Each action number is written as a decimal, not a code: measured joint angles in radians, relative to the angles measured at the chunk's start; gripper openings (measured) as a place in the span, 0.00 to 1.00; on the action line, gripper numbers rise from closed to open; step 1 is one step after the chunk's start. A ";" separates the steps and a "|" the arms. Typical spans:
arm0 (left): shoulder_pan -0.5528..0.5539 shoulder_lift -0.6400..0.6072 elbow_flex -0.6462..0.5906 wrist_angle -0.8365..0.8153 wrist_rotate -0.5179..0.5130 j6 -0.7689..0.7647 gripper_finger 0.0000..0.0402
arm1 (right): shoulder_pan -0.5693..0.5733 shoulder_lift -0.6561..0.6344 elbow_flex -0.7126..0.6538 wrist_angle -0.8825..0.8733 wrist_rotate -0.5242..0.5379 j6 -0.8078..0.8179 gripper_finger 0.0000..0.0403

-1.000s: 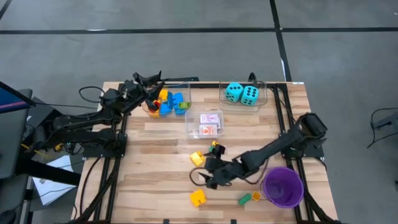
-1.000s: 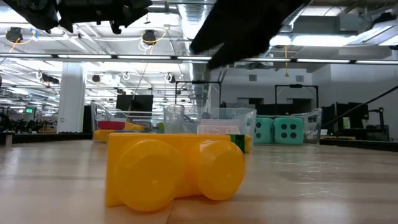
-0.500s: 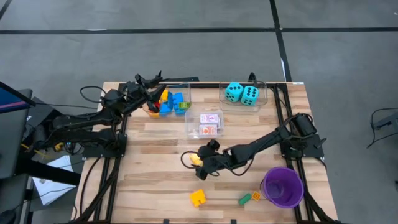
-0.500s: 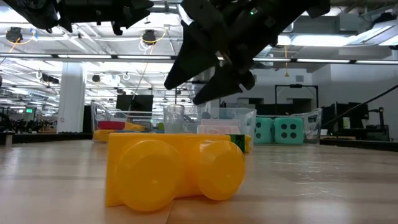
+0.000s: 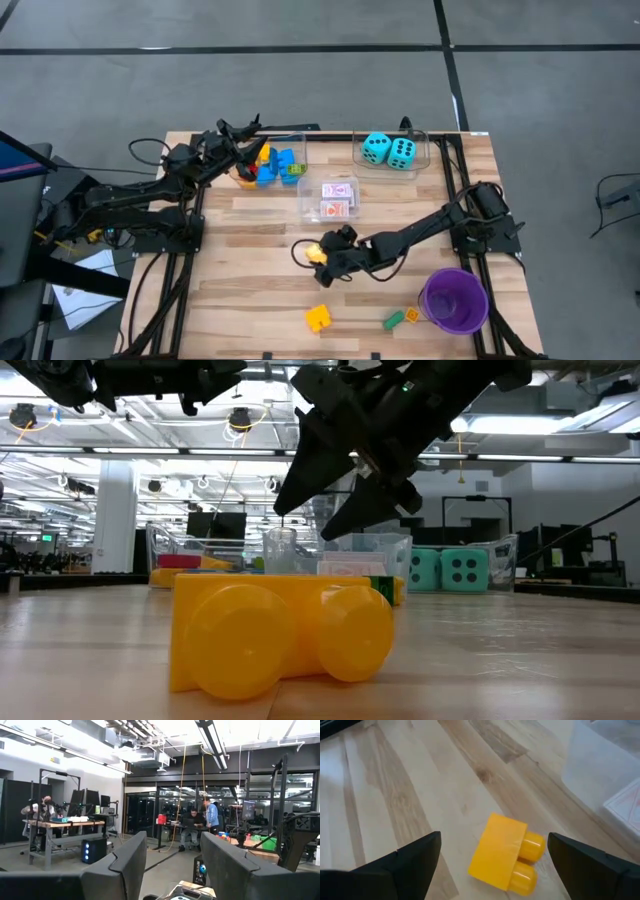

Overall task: Pick & Place Toys
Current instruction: Put the yellow game piece into the top left transparent bin

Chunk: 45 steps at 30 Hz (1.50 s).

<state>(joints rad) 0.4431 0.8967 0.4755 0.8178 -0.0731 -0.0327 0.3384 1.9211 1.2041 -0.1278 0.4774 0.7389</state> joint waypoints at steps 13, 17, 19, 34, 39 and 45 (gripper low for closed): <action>0.000 0.000 0.000 0.001 0.000 -0.001 0.45 | -0.022 0.184 0.240 -0.301 -0.035 0.016 0.89; 0.000 0.000 0.000 -0.002 0.000 -0.001 0.45 | -0.019 0.220 0.280 -0.351 -0.035 0.013 0.89; 0.000 0.000 0.000 -0.003 0.000 -0.001 0.45 | -0.018 0.229 0.281 -0.367 -0.042 0.014 0.88; -0.005 0.000 0.000 0.002 0.000 -0.001 0.45 | -0.024 0.228 0.266 -0.388 -0.086 -0.006 0.88; -0.005 0.000 0.000 0.001 0.000 -0.001 0.45 | -0.027 0.228 0.266 -0.388 -0.084 -0.038 0.88; -0.005 0.000 0.000 0.001 0.000 -0.001 0.45 | -0.019 0.228 0.266 -0.396 -0.140 -0.088 0.88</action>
<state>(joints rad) 0.4381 0.8963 0.4751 0.8188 -0.0731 -0.0338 0.3189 2.1494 1.4704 -0.5240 0.3377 0.6513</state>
